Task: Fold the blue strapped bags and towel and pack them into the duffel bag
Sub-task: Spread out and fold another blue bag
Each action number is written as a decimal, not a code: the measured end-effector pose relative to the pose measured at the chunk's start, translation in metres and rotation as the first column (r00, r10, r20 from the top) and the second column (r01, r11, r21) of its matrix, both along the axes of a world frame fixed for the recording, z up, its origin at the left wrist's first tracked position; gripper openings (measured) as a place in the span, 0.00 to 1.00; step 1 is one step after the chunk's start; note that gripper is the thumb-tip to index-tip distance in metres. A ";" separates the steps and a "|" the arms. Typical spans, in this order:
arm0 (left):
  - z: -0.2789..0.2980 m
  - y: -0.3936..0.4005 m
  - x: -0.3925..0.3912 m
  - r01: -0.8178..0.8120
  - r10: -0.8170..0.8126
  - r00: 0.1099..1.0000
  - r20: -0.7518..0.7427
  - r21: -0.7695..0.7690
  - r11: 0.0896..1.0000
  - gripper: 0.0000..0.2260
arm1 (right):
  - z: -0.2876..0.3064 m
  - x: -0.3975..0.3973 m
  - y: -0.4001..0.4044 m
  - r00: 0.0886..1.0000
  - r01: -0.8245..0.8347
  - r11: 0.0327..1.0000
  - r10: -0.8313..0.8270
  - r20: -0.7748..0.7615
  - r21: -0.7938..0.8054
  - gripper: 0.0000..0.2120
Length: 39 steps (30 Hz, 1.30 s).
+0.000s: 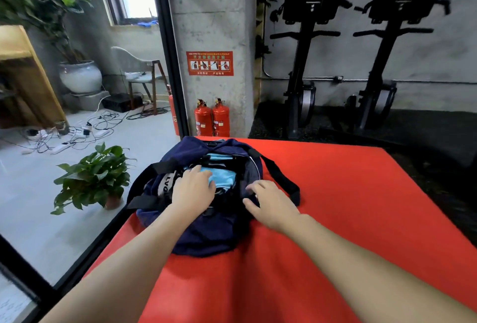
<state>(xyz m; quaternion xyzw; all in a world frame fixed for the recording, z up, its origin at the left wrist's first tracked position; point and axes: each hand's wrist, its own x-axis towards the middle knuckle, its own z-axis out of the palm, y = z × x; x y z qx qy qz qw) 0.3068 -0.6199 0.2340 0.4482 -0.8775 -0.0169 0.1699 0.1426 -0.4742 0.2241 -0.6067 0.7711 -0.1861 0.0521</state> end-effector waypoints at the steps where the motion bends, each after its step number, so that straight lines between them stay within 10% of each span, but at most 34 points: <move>1: 0.005 0.015 -0.007 0.027 -0.027 0.999 -0.026 -0.004 1.000 0.16 | 0.003 -0.008 0.019 1.000 0.013 1.000 -0.013 -0.011 0.003 0.18; 9: 0.033 0.194 -0.118 0.364 -0.363 0.927 -0.095 -0.009 0.931 0.14 | 0.021 -0.087 0.214 0.964 0.254 0.967 -0.251 -0.083 0.029 0.18; 21: 0.003 0.484 -0.290 0.760 -0.777 0.599 0.195 0.168 0.628 0.21 | -0.003 -0.200 0.529 0.713 0.697 0.699 -0.699 -0.049 0.158 0.09; 28: -0.036 0.579 -0.355 0.803 -0.864 0.371 0.340 0.349 0.482 0.23 | -0.064 -0.243 0.641 0.542 0.787 0.518 -0.840 0.026 0.336 0.04; 39: -0.164 0.632 -0.411 0.686 -0.887 0.289 0.360 0.568 0.454 0.20 | -0.217 -0.284 0.681 0.421 0.710 0.395 -0.902 0.098 0.583 0.11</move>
